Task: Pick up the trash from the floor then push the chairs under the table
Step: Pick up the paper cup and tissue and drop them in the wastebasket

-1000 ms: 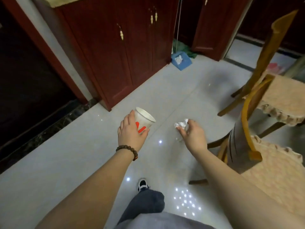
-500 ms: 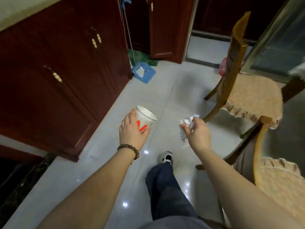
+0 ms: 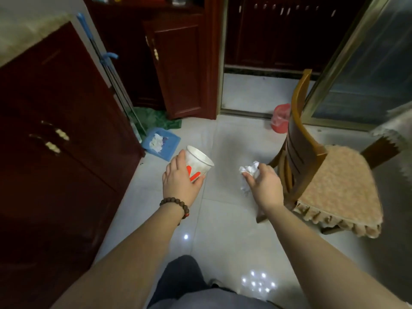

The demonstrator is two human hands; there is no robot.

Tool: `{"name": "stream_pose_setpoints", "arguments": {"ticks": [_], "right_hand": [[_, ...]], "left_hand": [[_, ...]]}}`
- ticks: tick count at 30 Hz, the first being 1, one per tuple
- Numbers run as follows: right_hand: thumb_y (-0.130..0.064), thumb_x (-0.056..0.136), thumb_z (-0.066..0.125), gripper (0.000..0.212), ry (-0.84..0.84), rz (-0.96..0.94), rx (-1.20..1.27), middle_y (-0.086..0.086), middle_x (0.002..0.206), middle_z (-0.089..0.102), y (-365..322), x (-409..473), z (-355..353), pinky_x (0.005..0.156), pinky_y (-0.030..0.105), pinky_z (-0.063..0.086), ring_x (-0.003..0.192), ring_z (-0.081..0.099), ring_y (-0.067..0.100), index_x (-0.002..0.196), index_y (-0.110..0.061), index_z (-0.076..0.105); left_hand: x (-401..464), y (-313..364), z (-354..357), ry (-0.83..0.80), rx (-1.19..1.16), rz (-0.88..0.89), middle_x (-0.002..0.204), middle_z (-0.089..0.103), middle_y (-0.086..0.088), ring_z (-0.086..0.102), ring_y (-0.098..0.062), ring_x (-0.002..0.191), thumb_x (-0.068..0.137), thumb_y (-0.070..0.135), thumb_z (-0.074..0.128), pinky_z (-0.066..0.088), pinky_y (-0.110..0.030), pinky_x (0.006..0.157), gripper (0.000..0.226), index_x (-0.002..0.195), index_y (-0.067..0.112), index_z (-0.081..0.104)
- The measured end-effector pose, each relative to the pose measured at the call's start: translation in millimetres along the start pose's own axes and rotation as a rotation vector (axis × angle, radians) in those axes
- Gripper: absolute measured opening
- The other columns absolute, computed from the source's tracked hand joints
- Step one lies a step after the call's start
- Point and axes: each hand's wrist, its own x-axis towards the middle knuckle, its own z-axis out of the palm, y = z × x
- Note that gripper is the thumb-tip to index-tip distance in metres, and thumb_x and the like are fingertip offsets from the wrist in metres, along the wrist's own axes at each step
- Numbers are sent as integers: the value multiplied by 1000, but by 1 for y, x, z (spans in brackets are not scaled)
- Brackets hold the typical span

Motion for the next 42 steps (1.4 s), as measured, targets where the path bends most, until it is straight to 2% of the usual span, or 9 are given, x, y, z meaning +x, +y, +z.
{"name": "stream_pose_setpoints", "arguments": {"ticks": [3,12,15,21,27,32,39,42], "right_hand": [[-37,87,62,41,12,20,1,16,108,61,-5,68,10,78,34,41,101,56,33,109,-3,57],[-36,87,62,39,74,156,13,16,109,61,-30,320,67,78,32,38,102,56,34,110,-5,57],[-36,87,62,38,95,212,31,16,110,59,-45,397,70,82,34,40,104,55,35,110,-6,57],[-35,87,63,33,203,353,42,15,103,60,-36,495,55,74,30,33,97,55,34,104,-7,58],[-41,88,60,34,329,527,36,12,99,58,10,565,35,69,28,31,90,54,31,97,-8,55],[-40,88,60,34,427,655,54,15,95,57,75,635,20,64,31,29,86,53,34,89,-8,52],[-43,88,58,39,500,861,127,14,105,59,173,739,-7,69,32,36,93,55,32,102,-6,57],[-42,88,58,37,525,926,159,11,103,59,207,773,-15,72,32,38,93,55,29,103,-9,58]], "left_hand": [[76,9,20,-14,-7,36,142,41,-10,40,-27,128,77,42,73,35,-41,106,85,144,16,26],[357,24,84,-83,-21,161,140,42,-11,41,-29,126,77,39,73,36,-43,103,84,143,14,28],[445,39,97,-117,-17,208,140,43,-11,42,-30,126,75,38,74,36,-43,103,85,143,13,29],[566,97,140,-211,-22,327,138,45,-13,43,-32,124,73,38,75,36,-43,101,86,142,12,32],[642,162,206,-307,-20,449,132,49,-14,46,-34,120,71,38,76,38,-44,99,86,141,11,35],[699,229,283,-398,-10,537,137,46,-11,43,-30,126,71,37,77,36,-42,103,87,141,11,33],[780,342,397,-581,62,674,140,43,-9,43,-28,126,75,39,74,37,-39,101,84,142,13,31],[809,379,441,-652,93,731,139,43,-10,42,-27,125,77,37,73,36,-37,102,82,142,13,29]]}}
